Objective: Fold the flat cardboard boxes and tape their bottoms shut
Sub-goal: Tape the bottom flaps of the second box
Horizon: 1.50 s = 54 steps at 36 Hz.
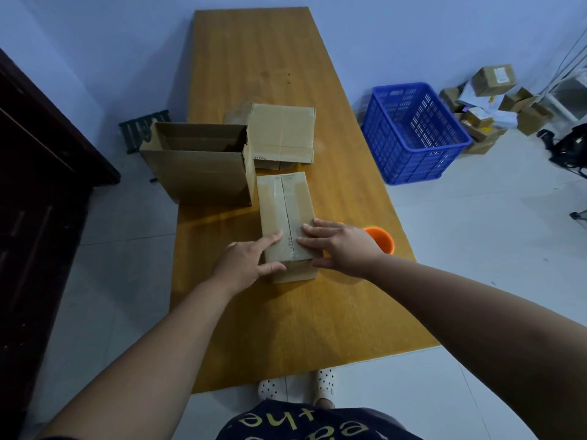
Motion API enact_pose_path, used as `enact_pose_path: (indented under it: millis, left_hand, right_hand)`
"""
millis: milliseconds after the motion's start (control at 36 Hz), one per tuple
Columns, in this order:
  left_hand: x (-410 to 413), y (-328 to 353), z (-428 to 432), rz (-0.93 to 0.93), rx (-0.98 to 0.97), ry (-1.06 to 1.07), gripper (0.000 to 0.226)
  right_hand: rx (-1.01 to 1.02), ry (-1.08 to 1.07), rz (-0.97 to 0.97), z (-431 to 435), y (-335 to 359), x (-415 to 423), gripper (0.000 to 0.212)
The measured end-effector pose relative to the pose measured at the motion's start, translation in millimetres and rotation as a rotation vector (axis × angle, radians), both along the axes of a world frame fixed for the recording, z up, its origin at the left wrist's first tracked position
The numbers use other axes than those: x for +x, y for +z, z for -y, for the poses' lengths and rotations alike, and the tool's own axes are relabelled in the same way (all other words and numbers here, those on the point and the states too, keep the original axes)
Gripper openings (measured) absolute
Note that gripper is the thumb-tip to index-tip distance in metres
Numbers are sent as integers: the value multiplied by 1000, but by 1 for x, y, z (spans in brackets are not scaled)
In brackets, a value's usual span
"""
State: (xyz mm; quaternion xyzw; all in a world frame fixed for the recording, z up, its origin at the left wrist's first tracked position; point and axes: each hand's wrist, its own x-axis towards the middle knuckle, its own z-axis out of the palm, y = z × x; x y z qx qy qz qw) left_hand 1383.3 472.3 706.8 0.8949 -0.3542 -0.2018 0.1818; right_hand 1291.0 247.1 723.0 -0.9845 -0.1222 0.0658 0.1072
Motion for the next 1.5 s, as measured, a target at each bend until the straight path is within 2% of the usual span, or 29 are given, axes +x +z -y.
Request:
enact_pose_path:
  millis: [194,389,528,611,722,944,1028,1167,1306,1417,1500]
  left_hand:
    - [2,6,4,78,91,-105,73]
    - [1,4,4,175,125,-140,71]
    - [2,0,3,162,90,-128,74]
    - [1,-2,2,147,87,-114,75]
    - [-4,-8,1,41,3,-57,74]
    - [-17,-8,4,20,-56,26,73]
    - [-14,-4,3,16,-22,4,75]
    - [-10,-3,2,110,29,-23,74]
    - [-18,-6,5,170,16,3,71]
    - [-20,-2,5,127,23,25,72]
    - [-26,-1,3,48,-2,48,72]
  right_hand:
    - [-68,70,13,6,-5,0,57]
    - [-76,124,166,7,-15,-2,57]
    - [-97,148,236,4,-23,-5,51]
    - [-65,135,223,4,-26,-6,53]
    - [-48,143,220,8,-24,-4,62]
    - [-6,111,334,2,-36,-9,56]
    - [-1,111,321,3,-40,-11,55]
    - [26,81,247,5,-43,-12,57]
    - [39,68,263,2,-40,-12,52]
    - [62,13,312,-5,-38,-15,50]
    - [62,4,307,-9,-37,-19,57]
